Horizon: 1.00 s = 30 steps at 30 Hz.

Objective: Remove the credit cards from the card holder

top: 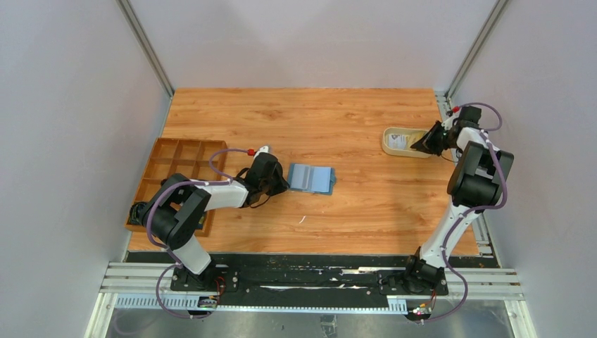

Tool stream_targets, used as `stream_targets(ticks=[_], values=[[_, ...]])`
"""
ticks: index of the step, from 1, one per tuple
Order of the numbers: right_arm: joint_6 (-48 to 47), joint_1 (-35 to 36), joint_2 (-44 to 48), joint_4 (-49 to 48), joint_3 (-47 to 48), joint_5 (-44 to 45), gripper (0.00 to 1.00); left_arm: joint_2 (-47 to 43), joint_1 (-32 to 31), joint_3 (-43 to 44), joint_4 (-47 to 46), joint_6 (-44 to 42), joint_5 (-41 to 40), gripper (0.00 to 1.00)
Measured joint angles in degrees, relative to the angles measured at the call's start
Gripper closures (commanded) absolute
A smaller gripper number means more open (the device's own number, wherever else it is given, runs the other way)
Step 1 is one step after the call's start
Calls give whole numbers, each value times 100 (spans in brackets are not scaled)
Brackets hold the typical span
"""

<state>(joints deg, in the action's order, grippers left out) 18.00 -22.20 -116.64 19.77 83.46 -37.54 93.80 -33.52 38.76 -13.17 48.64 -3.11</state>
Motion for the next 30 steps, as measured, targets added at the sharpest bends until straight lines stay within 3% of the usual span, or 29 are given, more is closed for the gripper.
stream_targets(ticks=[2, 15, 23, 27, 30], values=[[-50, -63, -4, 136, 44, 2, 97, 0, 0, 0, 0, -7, 4, 100], [-533, -208, -372, 1248, 1161, 199, 55, 7, 0, 9, 2, -46, 20, 100], [-614, -79, -177, 1700, 1733, 767, 43, 2, 0, 72, 133, -50, 59, 100], [-664, 404, 402, 1829, 1746, 1318, 43, -33, 0, 90, 243, -61, 59, 100], [-643, 1394, 1141, 1558, 1403, 1786, 41, -66, 0, 109, 319, -66, 55, 100]])
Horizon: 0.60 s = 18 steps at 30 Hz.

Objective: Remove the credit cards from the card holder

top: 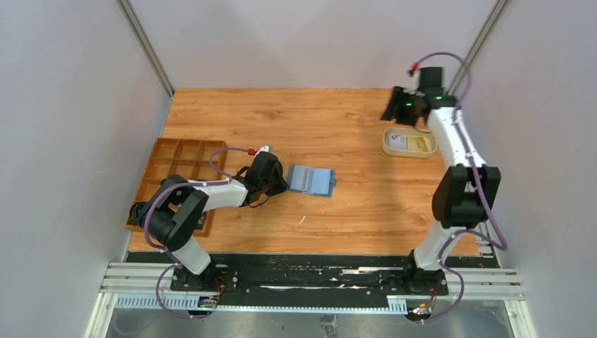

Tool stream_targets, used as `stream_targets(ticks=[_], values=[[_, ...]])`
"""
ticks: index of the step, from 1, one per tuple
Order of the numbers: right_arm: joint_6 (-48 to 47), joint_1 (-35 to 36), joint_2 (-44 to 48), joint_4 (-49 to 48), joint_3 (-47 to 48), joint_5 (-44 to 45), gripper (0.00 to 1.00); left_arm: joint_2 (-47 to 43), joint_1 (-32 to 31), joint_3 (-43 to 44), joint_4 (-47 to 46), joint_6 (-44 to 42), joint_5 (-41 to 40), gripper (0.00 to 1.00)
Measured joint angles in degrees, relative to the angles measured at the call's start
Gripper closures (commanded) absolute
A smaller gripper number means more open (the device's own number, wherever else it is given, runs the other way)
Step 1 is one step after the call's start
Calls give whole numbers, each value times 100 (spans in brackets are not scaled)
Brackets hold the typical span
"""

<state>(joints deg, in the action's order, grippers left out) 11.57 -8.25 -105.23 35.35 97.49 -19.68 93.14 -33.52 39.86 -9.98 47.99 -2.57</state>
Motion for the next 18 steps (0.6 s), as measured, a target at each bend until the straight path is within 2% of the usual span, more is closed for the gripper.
stream_targets(ticks=[4, 7, 9, 12, 18], values=[[328, 1991, 741, -737, -813, 374, 32, -153, 0, 0, 101, 9, -7, 100], [691, 3167, 730, -1132, -1222, 348, 30, -389, 0, 0, 160, 20, -24, 100], [901, 3661, 501, -1187, -1266, 385, 30, -595, 0, -2, 166, 42, -48, 100], [1202, 4092, 109, -1325, -1263, 494, 29, -857, 0, -2, 109, 85, -68, 100], [1541, 4435, -461, -1394, -1261, 678, 29, -962, 0, -39, 66, 173, -68, 100]])
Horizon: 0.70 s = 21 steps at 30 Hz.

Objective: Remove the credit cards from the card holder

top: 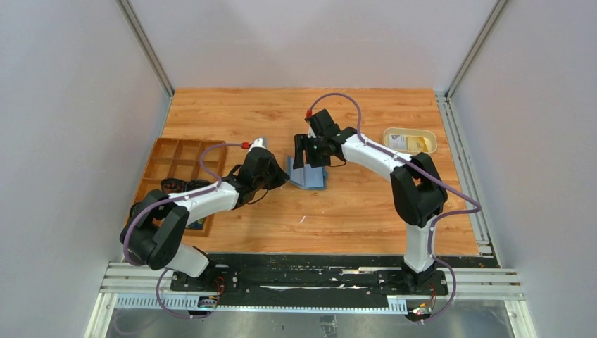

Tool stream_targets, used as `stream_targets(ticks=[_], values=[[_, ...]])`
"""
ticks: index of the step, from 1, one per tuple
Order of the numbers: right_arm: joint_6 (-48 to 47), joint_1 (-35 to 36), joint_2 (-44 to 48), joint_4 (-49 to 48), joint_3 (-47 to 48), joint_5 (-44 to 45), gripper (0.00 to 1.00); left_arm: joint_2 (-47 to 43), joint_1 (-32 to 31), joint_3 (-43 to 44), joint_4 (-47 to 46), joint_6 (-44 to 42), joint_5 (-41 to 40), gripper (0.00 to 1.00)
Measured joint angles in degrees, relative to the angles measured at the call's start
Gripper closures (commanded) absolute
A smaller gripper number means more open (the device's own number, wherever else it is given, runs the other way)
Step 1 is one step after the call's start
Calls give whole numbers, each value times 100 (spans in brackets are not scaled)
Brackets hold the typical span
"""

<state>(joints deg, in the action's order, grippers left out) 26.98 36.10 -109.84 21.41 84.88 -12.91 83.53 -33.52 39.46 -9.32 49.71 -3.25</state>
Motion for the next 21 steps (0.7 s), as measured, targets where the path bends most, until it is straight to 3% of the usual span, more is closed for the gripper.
stream_targets(ticks=[21], values=[[-33, 251, -1060, -28, 758, 345, 28, 129, 0, -157, -63, 42, 66, 100]])
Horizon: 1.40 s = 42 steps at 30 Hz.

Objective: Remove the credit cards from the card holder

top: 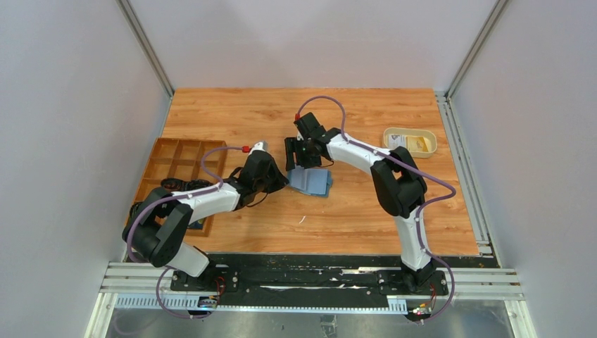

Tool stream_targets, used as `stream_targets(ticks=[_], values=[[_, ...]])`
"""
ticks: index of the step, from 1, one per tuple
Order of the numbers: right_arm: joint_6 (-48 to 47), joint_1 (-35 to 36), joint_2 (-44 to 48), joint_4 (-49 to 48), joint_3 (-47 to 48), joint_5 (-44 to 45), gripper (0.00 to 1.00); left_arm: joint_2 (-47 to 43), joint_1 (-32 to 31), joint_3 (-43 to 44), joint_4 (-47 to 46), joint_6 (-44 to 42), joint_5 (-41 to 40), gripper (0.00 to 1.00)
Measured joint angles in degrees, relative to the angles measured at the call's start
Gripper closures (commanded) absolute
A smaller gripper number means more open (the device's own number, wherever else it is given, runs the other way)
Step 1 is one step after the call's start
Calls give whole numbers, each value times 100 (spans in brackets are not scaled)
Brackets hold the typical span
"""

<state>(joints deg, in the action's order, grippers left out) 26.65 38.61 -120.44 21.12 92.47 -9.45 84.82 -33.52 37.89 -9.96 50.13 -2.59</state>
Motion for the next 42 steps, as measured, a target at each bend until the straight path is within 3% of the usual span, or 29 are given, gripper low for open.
stream_targets(ticks=[21, 42], values=[[-227, -4, 345, -90, -63, 0, 28, 356, 0, -387, -210, 214, -219, 100], [-105, 529, -780, 1849, 1617, 664, 28, 39, -337, -750, -302, 1019, -1080, 100]])
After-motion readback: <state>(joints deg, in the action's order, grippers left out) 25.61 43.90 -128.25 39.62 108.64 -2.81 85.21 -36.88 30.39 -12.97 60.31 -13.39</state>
